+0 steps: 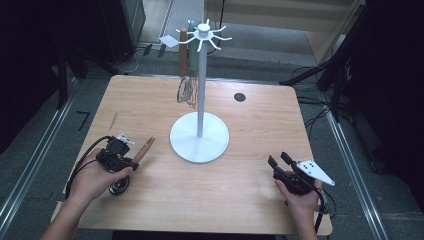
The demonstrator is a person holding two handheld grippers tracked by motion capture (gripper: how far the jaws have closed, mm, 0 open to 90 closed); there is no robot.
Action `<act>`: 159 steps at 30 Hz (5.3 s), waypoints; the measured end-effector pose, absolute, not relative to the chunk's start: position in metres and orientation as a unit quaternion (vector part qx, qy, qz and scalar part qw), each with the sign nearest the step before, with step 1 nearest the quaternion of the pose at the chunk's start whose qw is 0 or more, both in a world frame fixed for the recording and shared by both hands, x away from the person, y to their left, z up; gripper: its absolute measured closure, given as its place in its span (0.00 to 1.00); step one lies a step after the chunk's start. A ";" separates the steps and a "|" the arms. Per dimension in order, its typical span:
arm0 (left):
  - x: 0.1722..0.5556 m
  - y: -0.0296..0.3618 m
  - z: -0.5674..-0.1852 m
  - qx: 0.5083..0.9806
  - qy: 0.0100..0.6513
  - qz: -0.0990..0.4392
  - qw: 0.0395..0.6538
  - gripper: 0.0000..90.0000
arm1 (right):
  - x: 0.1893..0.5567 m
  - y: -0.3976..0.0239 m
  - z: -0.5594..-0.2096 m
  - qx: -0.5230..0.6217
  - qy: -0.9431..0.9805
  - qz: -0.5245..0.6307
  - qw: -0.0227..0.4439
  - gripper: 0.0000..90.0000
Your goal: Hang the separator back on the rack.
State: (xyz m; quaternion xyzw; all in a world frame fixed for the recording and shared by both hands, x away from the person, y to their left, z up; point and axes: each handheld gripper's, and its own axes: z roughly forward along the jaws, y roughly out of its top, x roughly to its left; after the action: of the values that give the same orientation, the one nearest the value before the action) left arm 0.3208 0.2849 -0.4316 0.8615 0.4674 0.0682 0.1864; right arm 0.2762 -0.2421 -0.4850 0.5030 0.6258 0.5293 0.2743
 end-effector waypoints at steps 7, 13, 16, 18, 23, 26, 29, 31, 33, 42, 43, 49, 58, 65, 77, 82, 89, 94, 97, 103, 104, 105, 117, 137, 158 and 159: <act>0.317 0.292 -0.435 0.853 0.469 0.072 0.217 0.78 | 0.276 -0.241 -0.485 0.502 0.626 0.531 0.273 0.50; 0.314 0.295 -0.433 0.845 0.470 0.074 0.243 0.78 | 0.276 -0.241 -0.485 0.500 0.626 0.531 0.274 0.50; 0.312 0.296 -0.432 0.843 0.466 0.080 0.257 0.78 | 0.276 -0.241 -0.485 0.500 0.626 0.531 0.274 0.50; 0.312 0.296 -0.431 0.840 0.466 0.077 0.266 0.78 | 0.276 -0.241 -0.485 0.501 0.626 0.531 0.273 0.51; 0.309 0.296 -0.430 0.835 0.461 0.092 0.286 0.78 | 0.276 -0.241 -0.485 0.501 0.626 0.531 0.273 0.51; 0.307 0.297 -0.428 0.829 0.461 0.102 0.300 0.78 | 0.276 -0.241 -0.485 0.501 0.626 0.531 0.273 0.51; 0.306 0.298 -0.426 0.823 0.461 0.110 0.315 0.78 | 0.276 -0.241 -0.485 0.502 0.626 0.531 0.273 0.51; 0.305 0.298 -0.424 0.820 0.458 0.117 0.323 0.78 | 0.276 -0.241 -0.485 0.501 0.626 0.531 0.274 0.50; 0.304 0.298 -0.422 0.816 0.458 0.119 0.331 0.78 | 0.276 -0.241 -0.485 0.501 0.626 0.531 0.273 0.51; 0.299 0.299 -0.414 0.792 0.448 0.155 0.384 0.78 | 0.276 -0.241 -0.485 0.502 0.626 0.531 0.272 0.51; 0.298 0.298 -0.413 0.790 0.446 0.162 0.388 0.78 | 0.276 -0.241 -0.485 0.501 0.626 0.531 0.272 0.50; 0.295 0.296 -0.408 0.776 0.439 0.181 0.415 0.78 | 0.276 -0.241 -0.485 0.501 0.626 0.531 0.273 0.51; 0.292 0.292 -0.401 0.752 0.431 0.208 0.453 0.78 | 0.276 -0.241 -0.485 0.501 0.627 0.531 0.273 0.51; 0.292 0.286 -0.396 0.741 0.422 0.215 0.475 0.78 | 0.275 -0.241 -0.485 0.497 0.624 0.536 0.277 0.54; 0.292 0.273 -0.386 0.734 0.401 0.220 0.502 0.78 | 0.275 -0.241 -0.484 0.500 0.622 0.536 0.276 0.39; 0.293 0.270 -0.380 0.726 0.397 0.221 0.516 0.78 | 0.276 -0.240 -0.484 0.497 0.625 0.534 0.279 0.33; 0.294 0.265 -0.373 0.719 0.389 0.224 0.531 0.78 | 0.277 -0.240 -0.486 0.494 0.632 0.528 0.281 0.32; 0.294 0.260 -0.366 0.712 0.383 0.230 0.542 0.78 | 0.276 -0.240 -0.485 0.495 0.631 0.526 0.284 0.33; 0.294 0.257 -0.362 0.708 0.379 0.234 0.548 0.78 | 0.276 -0.240 -0.486 0.495 0.631 0.524 0.285 0.34; 0.294 0.248 -0.352 0.703 0.368 0.240 0.560 0.78 | 0.276 -0.241 -0.486 0.496 0.631 0.524 0.285 0.35; 0.295 0.247 -0.350 0.703 0.366 0.239 0.561 0.78 | 0.276 -0.240 -0.486 0.496 0.631 0.524 0.285 0.35; 0.295 0.245 -0.348 0.702 0.364 0.240 0.563 0.78 | 0.276 -0.240 -0.486 0.495 0.632 0.523 0.285 0.35; 0.302 0.235 -0.330 0.696 0.348 0.247 0.578 0.78 | 0.273 -0.243 -0.485 0.495 0.630 0.525 0.286 0.36; 0.308 0.224 -0.318 0.690 0.339 0.245 0.591 0.78 | 0.273 -0.242 -0.484 0.493 0.631 0.527 0.286 0.37; 0.316 0.219 -0.304 0.679 0.330 0.254 0.605 0.78 | 0.274 -0.241 -0.484 0.491 0.632 0.526 0.286 0.38; 0.317 0.218 -0.303 0.678 0.329 0.256 0.605 0.78 | 0.274 -0.241 -0.484 0.492 0.632 0.527 0.286 0.38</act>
State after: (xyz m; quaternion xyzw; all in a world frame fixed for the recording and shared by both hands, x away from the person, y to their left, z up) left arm 0.3168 0.2180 -0.3026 0.6783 0.3286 0.2561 0.6052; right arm 0.2736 -0.2410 -0.4844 0.4916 0.6321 0.5266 0.2855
